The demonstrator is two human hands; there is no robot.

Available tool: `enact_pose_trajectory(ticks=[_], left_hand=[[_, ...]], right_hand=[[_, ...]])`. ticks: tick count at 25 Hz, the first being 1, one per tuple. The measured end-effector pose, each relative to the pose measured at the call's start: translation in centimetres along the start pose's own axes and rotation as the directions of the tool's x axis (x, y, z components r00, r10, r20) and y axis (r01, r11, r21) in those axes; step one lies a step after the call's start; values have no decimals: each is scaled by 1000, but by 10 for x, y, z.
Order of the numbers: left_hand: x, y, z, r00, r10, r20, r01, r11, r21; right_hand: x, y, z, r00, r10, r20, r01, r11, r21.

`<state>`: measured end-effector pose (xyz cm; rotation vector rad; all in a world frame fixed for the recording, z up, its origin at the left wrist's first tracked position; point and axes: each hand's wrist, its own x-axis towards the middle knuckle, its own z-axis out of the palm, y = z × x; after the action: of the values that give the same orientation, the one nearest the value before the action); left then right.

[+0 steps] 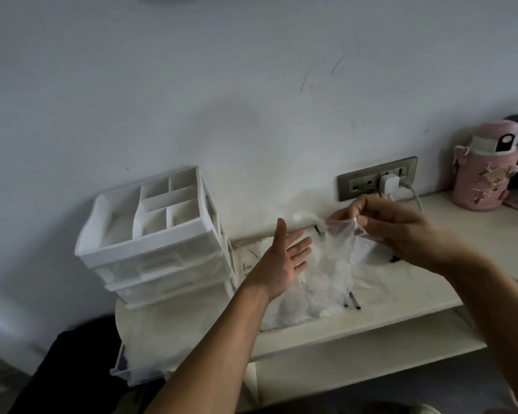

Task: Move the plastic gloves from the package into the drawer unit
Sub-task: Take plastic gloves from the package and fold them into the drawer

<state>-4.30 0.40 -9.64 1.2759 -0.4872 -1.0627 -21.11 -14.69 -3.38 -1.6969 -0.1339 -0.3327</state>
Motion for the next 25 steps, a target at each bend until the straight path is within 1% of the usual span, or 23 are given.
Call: enact_pose_trajectory(ticks=[1,2,5,6,7,9,11,13,15,17,18,20,21,22,23,25], left_hand=[[-2,3,-3,999,1,49,-3,1000,28],[-4,5,-7,994,-15,108,10,999,45],[-15,7,-24,951,-105,289,74,991,115],[-19,7,-28,941,-127,313,86,986,140],[-25,7,-31,943,-127,309,80,984,160],[-31,9,-35,961,-82,263,45,988,145],[-39,13,-38,971,-21,239,7,998,61],[-48,22,-41,977,28,212,-19,999,-42],[-59,34,-45,990,79,120,-64,990,-122],[-71,48,-49,996,82,-34,-87,984,-158],[-79,55,-51,990,83,-111,-96,988,-118],[-90,63,-65,962,149,-230,-129,987,100],[-97,66,-73,951,194,-240,-144,966,214],[-106,68,-81,949,213,-234,-141,946,292],[-113,70,-89,951,213,-222,-130,933,337],[-129,73,-101,960,184,-213,-83,909,409]], right_hand=[[-1,-5,2,998,29,48,-31,998,51],[-2,-7,2,996,44,80,-46,998,31],[0,-13,5,995,56,83,-42,986,-159],[1,-13,6,995,44,88,-26,980,-198],[3,-15,9,995,29,92,-10,980,-200],[8,-22,15,996,12,90,5,982,-186],[13,-25,21,996,21,84,-4,980,-198],[18,-24,26,998,25,49,-13,973,-231],[25,-23,32,1000,20,5,-18,972,-236],[32,-22,38,998,55,11,-51,978,-202],[35,-21,43,994,93,62,-80,979,-185],[42,-18,58,967,179,182,-150,975,-163],[45,-16,67,953,202,227,-173,975,-141],[49,-14,78,943,203,264,-184,978,-95],[54,-11,90,938,201,281,-193,980,-58],[65,-4,116,937,224,268,-210,974,-79]])
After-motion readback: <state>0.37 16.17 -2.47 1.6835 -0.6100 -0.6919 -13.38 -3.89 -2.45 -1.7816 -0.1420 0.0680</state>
